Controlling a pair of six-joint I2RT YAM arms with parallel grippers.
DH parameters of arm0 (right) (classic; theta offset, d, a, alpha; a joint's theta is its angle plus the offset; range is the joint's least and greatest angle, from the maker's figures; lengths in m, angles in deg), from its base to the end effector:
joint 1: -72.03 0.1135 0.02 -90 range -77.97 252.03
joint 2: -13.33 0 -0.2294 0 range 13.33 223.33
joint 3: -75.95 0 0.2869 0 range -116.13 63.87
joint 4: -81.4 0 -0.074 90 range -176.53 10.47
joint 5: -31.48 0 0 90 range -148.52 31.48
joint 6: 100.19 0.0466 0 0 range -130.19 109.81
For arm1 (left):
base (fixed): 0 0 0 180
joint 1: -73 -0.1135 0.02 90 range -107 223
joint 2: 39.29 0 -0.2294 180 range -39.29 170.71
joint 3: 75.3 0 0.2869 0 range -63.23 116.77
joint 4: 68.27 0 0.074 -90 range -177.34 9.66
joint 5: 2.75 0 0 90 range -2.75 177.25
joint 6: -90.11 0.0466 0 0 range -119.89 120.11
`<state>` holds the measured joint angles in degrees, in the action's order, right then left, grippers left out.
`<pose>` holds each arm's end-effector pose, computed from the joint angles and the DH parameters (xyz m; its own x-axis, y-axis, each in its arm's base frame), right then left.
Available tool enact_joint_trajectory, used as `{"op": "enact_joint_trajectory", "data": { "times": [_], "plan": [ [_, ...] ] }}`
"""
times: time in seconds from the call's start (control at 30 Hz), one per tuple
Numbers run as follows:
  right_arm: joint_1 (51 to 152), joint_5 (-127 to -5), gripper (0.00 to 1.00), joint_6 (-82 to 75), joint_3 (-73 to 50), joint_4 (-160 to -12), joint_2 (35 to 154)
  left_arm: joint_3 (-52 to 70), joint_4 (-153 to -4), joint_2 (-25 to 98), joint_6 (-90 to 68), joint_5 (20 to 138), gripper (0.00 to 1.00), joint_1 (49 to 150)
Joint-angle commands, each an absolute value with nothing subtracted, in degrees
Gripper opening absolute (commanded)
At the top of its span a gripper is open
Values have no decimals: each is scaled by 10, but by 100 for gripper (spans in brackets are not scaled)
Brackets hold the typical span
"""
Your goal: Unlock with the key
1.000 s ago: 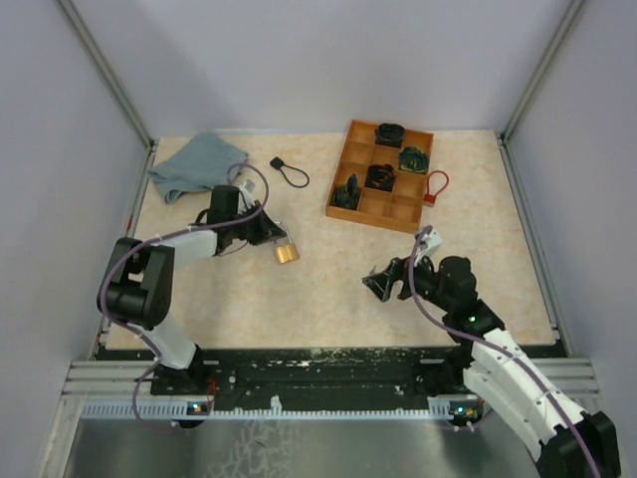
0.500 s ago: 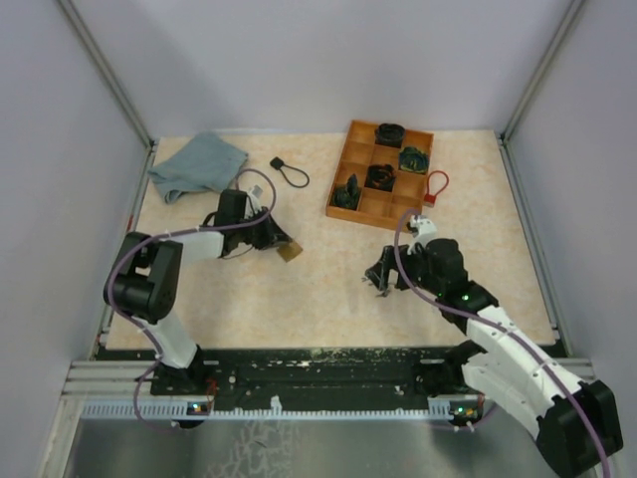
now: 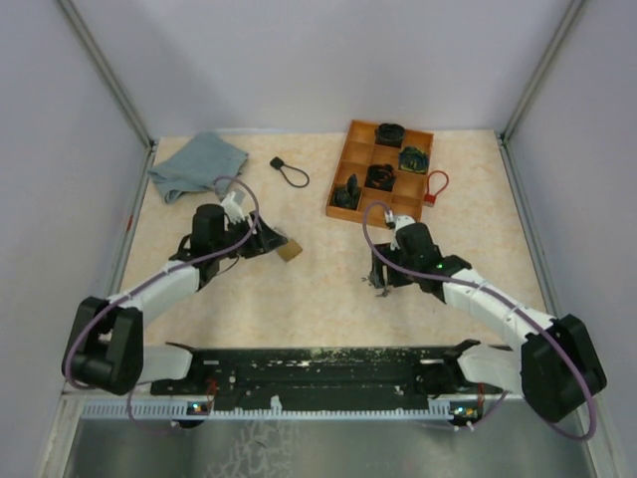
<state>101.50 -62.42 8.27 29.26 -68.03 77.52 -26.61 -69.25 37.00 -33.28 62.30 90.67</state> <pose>0.2372 0.1377 0.1441 -0.7823 -0.0792 -0.6178 -0.2980 0.9186 0.2596 0.3008 -0.1165 0.1478 -0.7263 -0.2923 -0.6222 0.2736 0.7073 -0.6518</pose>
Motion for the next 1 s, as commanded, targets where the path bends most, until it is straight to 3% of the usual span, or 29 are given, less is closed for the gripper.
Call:
{"op": "enact_joint_trajectory", "data": {
  "times": [0.0, 0.27, 0.63, 0.97],
  "plan": [
    [1022, -587, 68, 65, 253, -670, 785, -318, -670, 324, -323, 644, 66, 911],
    [1022, -579, 63, 57, 237, -661, 821, -387, -614, 305, -355, 616, 73, 913],
    [1028, -565, 42, 36, 208, -658, 884, -407, -617, 276, -348, 614, 80, 915],
    [1028, -559, 40, 19, 196, -683, 937, -406, -621, 275, -345, 619, 82, 931]
  ]
}}
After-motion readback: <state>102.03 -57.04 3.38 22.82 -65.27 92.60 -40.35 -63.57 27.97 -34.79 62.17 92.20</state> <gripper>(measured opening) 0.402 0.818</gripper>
